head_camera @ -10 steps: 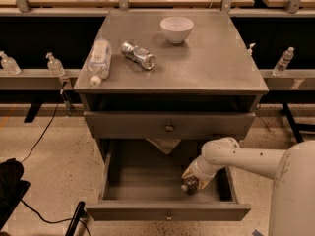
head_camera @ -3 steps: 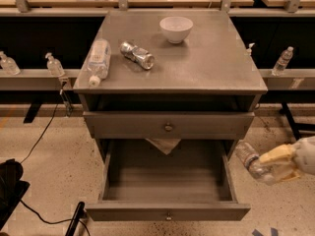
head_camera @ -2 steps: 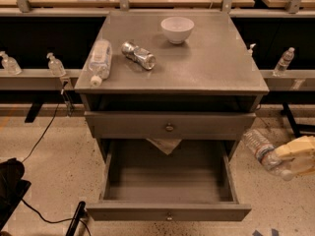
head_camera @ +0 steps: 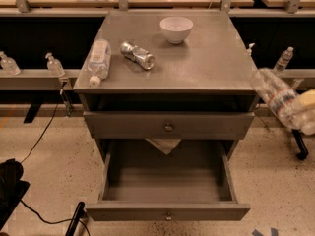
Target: Pick water bottle from middle drawer and place on counter
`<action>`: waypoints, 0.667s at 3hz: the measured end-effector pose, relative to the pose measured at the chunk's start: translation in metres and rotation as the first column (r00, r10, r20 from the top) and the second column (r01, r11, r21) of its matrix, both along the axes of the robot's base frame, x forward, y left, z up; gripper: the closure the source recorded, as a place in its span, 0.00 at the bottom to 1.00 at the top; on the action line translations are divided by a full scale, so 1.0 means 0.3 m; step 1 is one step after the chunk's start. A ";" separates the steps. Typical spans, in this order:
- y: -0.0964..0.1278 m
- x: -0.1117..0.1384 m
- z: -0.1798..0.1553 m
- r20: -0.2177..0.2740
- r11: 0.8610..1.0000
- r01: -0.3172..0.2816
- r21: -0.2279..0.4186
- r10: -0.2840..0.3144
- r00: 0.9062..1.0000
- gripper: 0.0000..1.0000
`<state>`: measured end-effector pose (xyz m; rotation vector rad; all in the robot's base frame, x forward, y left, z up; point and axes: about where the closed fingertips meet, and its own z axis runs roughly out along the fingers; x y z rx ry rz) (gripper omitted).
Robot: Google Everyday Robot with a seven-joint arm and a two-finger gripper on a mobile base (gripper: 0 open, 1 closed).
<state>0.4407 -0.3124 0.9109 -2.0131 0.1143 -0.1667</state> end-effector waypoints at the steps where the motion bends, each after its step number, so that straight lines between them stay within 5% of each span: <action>1: 0.051 0.070 0.155 0.061 0.999 0.035 -0.021 -0.033 0.998 1.00; 2: 0.141 0.126 0.163 0.059 0.993 0.068 -0.100 -0.062 0.996 1.00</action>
Offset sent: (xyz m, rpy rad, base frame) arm 0.0299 0.0469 0.0466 -0.1424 -0.0331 -0.0492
